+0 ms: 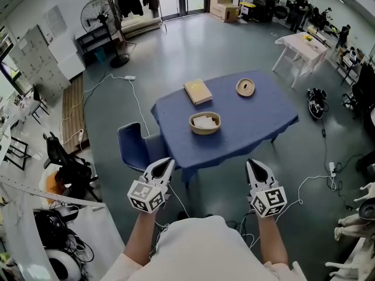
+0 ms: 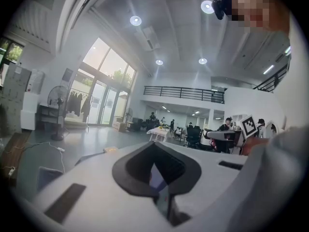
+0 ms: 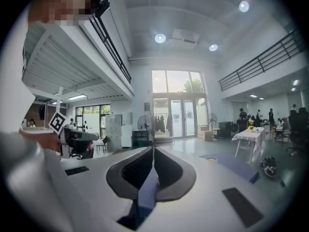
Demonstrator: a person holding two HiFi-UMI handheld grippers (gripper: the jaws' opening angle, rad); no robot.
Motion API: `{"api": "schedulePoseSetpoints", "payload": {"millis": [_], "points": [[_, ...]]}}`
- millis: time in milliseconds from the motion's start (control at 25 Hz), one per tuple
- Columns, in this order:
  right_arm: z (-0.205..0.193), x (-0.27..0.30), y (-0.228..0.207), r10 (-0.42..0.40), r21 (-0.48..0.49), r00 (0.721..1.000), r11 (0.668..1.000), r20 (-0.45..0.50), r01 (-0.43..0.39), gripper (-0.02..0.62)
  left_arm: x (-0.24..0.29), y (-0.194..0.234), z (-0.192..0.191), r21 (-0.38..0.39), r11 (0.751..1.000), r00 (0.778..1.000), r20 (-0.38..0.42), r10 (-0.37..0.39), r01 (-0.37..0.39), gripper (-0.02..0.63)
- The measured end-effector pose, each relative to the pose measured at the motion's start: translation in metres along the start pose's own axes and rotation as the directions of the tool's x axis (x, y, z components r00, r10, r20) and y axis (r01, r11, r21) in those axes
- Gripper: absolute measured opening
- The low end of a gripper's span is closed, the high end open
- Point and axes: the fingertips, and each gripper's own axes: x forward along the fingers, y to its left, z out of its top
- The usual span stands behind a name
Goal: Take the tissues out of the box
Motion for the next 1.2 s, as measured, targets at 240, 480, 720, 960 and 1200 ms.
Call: {"api": "schedulePoseSetpoints", "payload": {"millis": [240,480,720,960,1200], "points": [[-0.01,0.0,-0.002,-0.003,0.012,1.0,1.0,-0.018,0.003,0.035,-0.003,0.003,-0.008,0.01,0.999,0.999,-0.011,0.034,-0.034,0.009],[-0.015,-0.006,-0.008,0.019,0.015,0.999,1.0,-0.026,-0.019,0.037,0.0,-0.009,-0.009,0.008,0.999,0.999,-0.006,0.049,-0.049,0.02],[-0.02,-0.012,-0.016,0.04,0.009,0.999,0.999,-0.037,-0.04,0.037,0.003,-0.02,-0.013,-0.003,0.998,0.998,-0.005,0.068,-0.068,0.073],[-0.026,-0.023,-0.03,0.045,0.015,0.998,0.999,-0.05,-0.045,0.036,0.004,-0.035,-0.018,-0.009,0.996,0.996,-0.002,0.086,-0.086,0.081],[-0.037,-0.035,-0.042,0.061,0.016,0.997,0.998,-0.056,-0.06,0.036,0.006,-0.053,-0.03,-0.014,0.994,0.994,-0.005,0.111,-0.111,0.084]]}}
